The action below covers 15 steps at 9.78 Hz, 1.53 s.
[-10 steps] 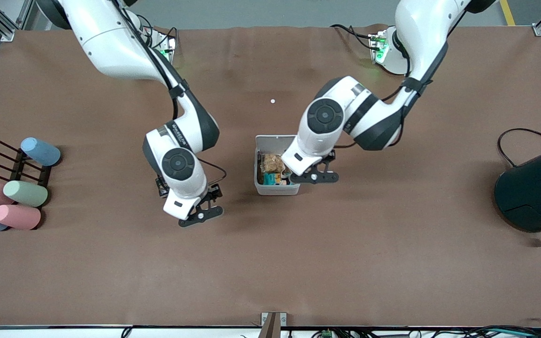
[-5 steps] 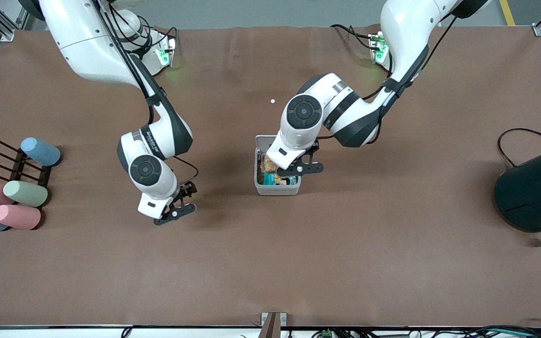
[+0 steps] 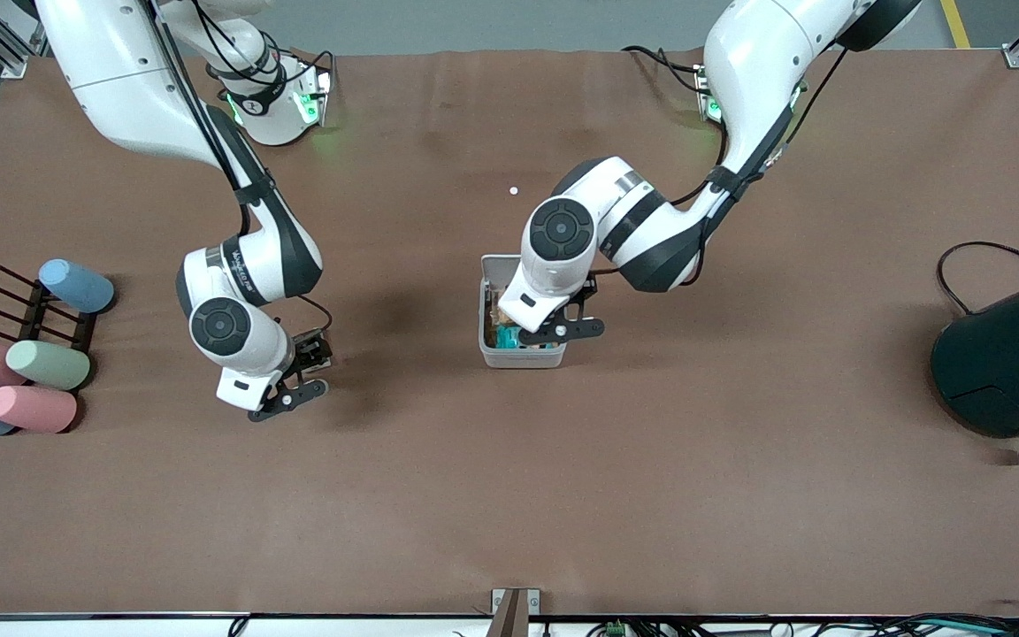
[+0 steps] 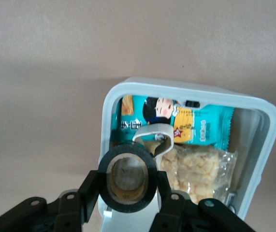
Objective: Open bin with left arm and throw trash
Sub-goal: 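Move the tape roll over the bin with the left gripper and drop it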
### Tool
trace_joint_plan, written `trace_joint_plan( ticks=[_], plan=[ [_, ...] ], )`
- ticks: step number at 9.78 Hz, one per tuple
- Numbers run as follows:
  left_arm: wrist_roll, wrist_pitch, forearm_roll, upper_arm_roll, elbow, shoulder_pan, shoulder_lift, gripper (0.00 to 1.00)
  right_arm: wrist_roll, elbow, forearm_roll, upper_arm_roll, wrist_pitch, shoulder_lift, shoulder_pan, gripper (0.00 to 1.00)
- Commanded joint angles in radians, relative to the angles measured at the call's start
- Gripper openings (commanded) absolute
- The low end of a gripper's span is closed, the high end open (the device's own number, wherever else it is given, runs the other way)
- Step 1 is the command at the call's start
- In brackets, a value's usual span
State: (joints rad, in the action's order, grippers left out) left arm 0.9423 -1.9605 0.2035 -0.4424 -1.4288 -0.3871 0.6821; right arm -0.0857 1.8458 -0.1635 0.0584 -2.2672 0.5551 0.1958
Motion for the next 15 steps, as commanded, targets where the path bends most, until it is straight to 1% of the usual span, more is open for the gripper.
trace_joint_plan(
  ticks=[1,2,3,4,5,6,7,9,10,11,12,13,15],
  plan=[
    [-0.002,-0.011,0.028,0.007,0.053,-0.016,0.02,0.08,0.001,0.065,-0.022,0.018,-0.05,-0.029,-0.015,0.97],
    [-0.002,-0.012,0.028,0.007,0.053,-0.016,0.021,0.08,0.001,0.081,-0.022,0.018,-0.079,-0.027,-0.015,0.97],
    [-0.002,-0.011,0.028,0.008,0.053,-0.015,0.021,0.12,0.001,0.085,-0.022,0.018,-0.095,-0.027,-0.013,0.96],
    [-0.002,-0.012,0.028,0.008,0.053,-0.015,0.021,0.26,0.001,0.09,-0.022,0.018,-0.098,-0.026,-0.012,0.94],
    [-0.002,-0.014,0.028,0.008,0.053,-0.012,0.021,0.45,0.001,0.09,-0.022,0.018,-0.103,-0.024,-0.013,0.9],
    [0.001,-0.015,0.028,0.008,0.056,-0.015,0.022,0.49,0.001,0.092,-0.022,0.018,-0.109,-0.021,-0.015,0.86],
    [0.012,-0.017,0.028,0.008,0.065,-0.018,0.022,0.56,0.001,0.092,-0.022,0.018,-0.109,-0.018,-0.015,0.8],
    [0.01,-0.015,0.028,0.008,0.065,-0.024,0.022,0.79,0.001,0.099,-0.022,0.018,-0.115,-0.017,-0.013,0.68],
    [0.009,-0.015,0.03,0.008,0.065,-0.023,0.022,0.84,0.003,0.119,-0.022,0.018,-0.155,-0.012,-0.015,0.65],
    [0.003,-0.017,0.03,0.008,0.065,-0.023,0.021,0.99,0.003,0.133,-0.022,0.018,-0.19,-0.007,-0.015,0.62],
    [0.001,-0.017,0.03,0.008,0.065,-0.024,0.019,0.99,0.003,0.133,-0.022,0.018,-0.195,-0.003,-0.015,0.6],
    [-0.002,-0.015,0.031,0.008,0.065,-0.021,0.011,0.99,0.004,0.133,-0.021,0.018,-0.195,-0.003,-0.015,0.56],
    [-0.034,0.018,0.049,0.008,0.065,0.011,-0.028,1.0,0.006,0.133,-0.019,0.018,-0.195,-0.003,-0.015,0.41]
  ],
)
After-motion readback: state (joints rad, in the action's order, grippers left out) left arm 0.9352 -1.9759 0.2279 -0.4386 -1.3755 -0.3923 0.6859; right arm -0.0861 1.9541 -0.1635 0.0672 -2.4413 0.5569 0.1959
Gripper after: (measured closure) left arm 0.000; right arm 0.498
